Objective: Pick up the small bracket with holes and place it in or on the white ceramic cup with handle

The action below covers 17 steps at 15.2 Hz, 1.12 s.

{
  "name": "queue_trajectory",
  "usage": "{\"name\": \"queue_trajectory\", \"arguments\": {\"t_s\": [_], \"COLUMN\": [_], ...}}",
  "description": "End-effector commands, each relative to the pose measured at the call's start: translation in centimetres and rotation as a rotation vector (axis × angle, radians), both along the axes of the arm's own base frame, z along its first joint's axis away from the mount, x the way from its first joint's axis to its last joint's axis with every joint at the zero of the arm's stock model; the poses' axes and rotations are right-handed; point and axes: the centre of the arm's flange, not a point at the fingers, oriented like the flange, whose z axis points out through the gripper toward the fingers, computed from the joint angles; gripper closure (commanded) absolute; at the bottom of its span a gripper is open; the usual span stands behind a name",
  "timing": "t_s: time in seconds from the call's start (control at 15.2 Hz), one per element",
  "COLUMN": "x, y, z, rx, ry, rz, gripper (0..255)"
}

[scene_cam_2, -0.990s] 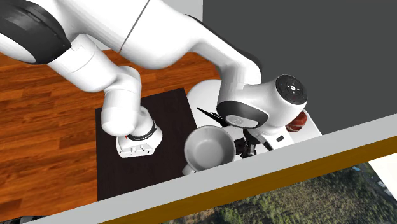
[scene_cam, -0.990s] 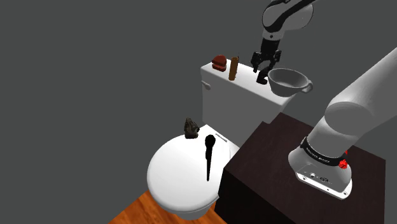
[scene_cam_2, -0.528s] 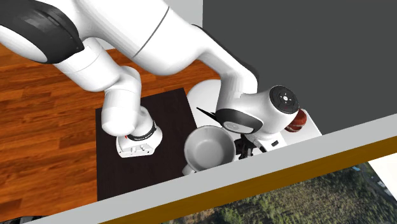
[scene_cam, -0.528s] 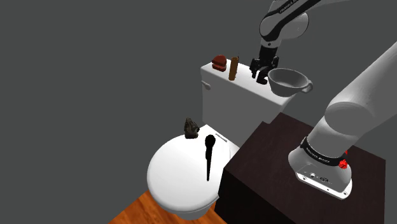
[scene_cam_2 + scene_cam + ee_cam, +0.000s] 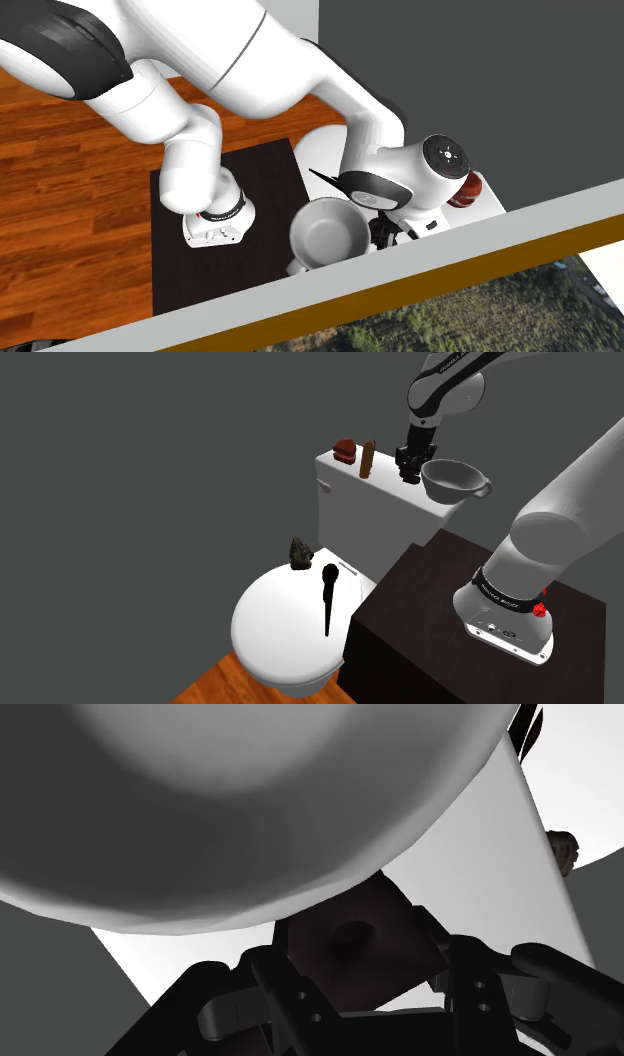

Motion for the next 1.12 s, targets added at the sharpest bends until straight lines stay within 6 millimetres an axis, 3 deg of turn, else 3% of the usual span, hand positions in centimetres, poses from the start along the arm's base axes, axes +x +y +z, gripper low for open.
{"name": "queue_trajectory", "arguments": {"t_s": [0.0, 0.46, 1.06], "x": [0.0, 0.0, 0.0], "y": [0.0, 0.0, 0.0], "z": [0.0, 0.0, 4.7], "rx": [0.0, 0.0, 0.0], "ry": [0.001, 0.001, 0.001], "rz": [0.0, 0.0, 0.0], "gripper": [255, 255, 255]}}
